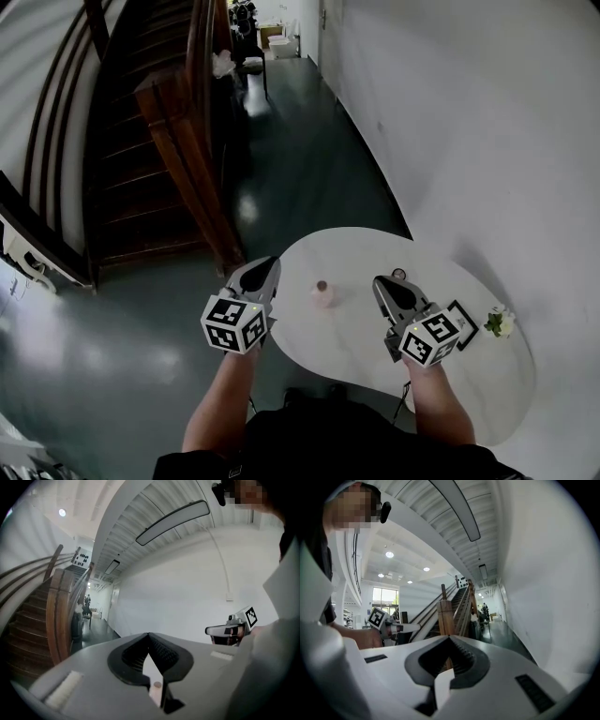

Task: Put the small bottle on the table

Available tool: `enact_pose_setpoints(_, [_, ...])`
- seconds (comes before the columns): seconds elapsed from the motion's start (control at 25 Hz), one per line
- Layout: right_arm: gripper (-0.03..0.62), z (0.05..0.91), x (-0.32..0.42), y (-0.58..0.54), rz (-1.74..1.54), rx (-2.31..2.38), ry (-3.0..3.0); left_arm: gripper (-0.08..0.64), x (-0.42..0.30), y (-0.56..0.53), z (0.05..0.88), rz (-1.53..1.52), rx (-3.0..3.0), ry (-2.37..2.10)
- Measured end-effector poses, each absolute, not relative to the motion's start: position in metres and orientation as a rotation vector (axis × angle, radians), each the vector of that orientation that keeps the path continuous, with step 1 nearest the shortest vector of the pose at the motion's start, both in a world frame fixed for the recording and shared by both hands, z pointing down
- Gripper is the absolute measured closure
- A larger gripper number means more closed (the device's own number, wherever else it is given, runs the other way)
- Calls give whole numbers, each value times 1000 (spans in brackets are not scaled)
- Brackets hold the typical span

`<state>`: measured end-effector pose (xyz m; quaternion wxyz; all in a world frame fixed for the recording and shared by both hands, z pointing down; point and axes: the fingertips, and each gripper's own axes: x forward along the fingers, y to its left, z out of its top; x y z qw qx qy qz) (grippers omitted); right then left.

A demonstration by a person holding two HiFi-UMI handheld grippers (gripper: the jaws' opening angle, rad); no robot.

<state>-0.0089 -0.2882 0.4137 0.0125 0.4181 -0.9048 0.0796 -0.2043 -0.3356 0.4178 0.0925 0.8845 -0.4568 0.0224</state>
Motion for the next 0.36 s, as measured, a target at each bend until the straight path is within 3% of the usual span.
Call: enact_pose_setpoints(0.36, [581, 413, -3, -288, 264, 1300, -2828, 549, -207, -332, 427, 93, 2610, -1365])
